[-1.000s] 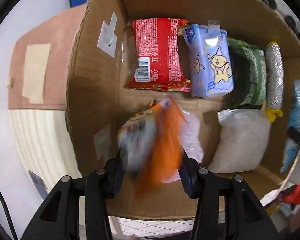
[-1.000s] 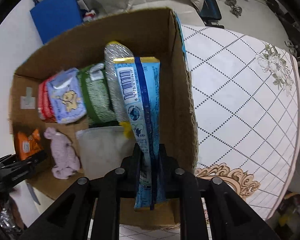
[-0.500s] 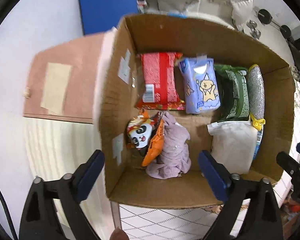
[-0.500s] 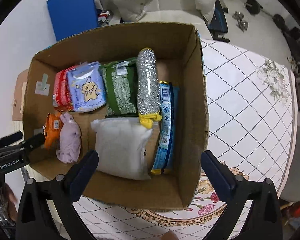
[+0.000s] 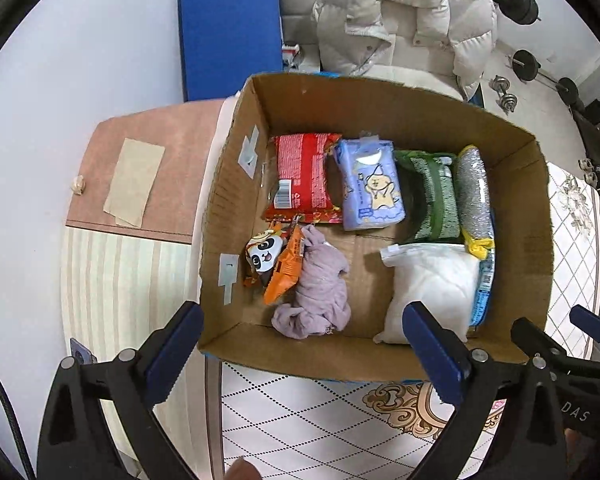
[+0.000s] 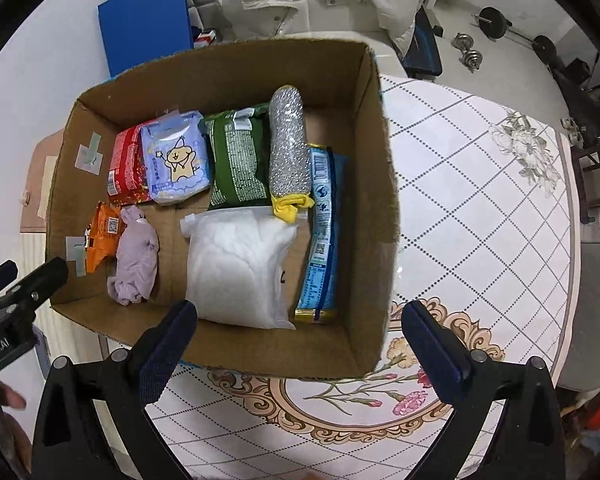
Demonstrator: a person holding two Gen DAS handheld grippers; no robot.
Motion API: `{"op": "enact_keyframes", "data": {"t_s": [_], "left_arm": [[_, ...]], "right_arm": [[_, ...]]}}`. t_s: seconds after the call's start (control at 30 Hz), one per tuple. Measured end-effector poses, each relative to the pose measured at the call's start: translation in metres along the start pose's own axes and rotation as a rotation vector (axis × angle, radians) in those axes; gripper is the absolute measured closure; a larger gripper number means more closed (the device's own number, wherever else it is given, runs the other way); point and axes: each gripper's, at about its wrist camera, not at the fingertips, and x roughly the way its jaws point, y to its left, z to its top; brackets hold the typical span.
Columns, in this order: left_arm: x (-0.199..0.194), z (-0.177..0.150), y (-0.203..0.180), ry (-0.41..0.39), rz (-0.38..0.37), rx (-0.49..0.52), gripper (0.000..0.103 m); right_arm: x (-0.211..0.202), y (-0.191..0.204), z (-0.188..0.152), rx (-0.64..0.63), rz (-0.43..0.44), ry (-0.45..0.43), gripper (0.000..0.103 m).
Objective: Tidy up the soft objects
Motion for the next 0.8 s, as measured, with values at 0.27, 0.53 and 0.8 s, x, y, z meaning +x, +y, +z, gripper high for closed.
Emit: {"op": "enact_keyframes", "data": {"t_s": [0.27,0.53,0.8], "left_arm": [[-0.062,-0.030,-0.023,-0.122,0.002,0.031,0.001],[-0.155,-0.082,-0.041,-0.268,-0.017,0.057,0.001],[-0.215,-0.121,-0.031,-0.346,-0.038,0.026,0.001]], "right_arm": [[-0.068,-0.011,-0.026,-0.006,-0.012,-0.134,0.000],[-0.165,-0.022,-0.085,-0.022,0.005,-0.289,0.000],[-0.243,-0.037,-0.138,-0.008,0.014,-0.420,0.000]]}}
